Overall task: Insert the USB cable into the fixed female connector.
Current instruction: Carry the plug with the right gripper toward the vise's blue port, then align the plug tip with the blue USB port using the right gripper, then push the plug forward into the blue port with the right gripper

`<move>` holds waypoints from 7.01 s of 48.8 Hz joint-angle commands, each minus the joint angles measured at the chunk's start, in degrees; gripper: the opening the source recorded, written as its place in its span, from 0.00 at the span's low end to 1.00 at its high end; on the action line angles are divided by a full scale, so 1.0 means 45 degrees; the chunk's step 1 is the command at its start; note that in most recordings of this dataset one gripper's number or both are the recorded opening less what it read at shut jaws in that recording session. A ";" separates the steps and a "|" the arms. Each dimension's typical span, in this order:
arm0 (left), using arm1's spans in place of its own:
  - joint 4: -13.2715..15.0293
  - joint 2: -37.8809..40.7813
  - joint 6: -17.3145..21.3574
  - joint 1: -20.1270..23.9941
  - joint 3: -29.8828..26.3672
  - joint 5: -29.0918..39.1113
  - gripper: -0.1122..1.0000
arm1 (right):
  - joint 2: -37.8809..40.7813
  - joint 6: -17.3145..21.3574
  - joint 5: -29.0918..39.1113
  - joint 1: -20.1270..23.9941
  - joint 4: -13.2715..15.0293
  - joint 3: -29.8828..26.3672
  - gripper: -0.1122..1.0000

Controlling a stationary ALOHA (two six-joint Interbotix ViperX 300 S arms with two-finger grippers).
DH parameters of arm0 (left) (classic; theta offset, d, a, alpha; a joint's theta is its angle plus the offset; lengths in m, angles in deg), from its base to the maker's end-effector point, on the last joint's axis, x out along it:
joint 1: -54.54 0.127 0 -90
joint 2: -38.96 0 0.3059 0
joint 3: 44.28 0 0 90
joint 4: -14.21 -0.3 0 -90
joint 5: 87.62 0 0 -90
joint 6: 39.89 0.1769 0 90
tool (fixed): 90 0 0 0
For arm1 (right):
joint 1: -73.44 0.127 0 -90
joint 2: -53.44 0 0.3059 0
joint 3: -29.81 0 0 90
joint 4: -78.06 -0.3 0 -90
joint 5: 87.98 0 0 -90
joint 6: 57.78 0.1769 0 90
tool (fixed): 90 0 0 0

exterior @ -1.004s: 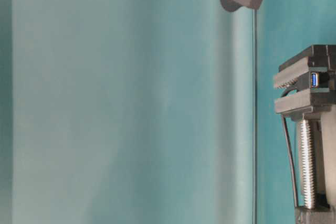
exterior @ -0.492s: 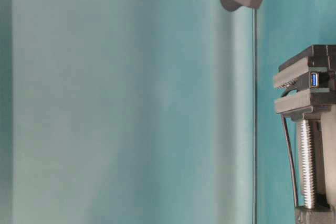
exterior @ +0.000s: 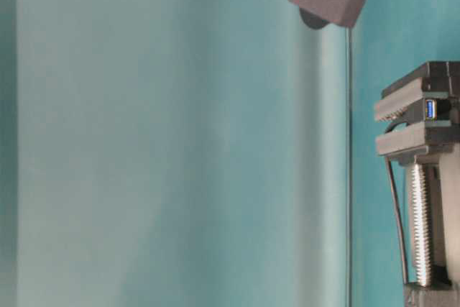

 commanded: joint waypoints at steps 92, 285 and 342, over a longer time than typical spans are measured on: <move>-0.0059 0.0137 -0.0098 0.0020 -0.0098 -0.0273 0.99 | 0.1973 -1.0469 -0.9980 0.2324 -2.1289 -0.4297 0.28; -0.0059 0.0137 -0.0098 0.0020 -0.0098 -0.0273 0.99 | 0.2832 -1.1250 -1.3633 0.1348 -2.4375 -0.8437 0.28; -0.0059 0.0137 -0.0098 0.0020 -0.0098 -0.0273 0.99 | 0.2813 -1.1484 -1.3555 0.1191 -2.4531 -0.8301 0.28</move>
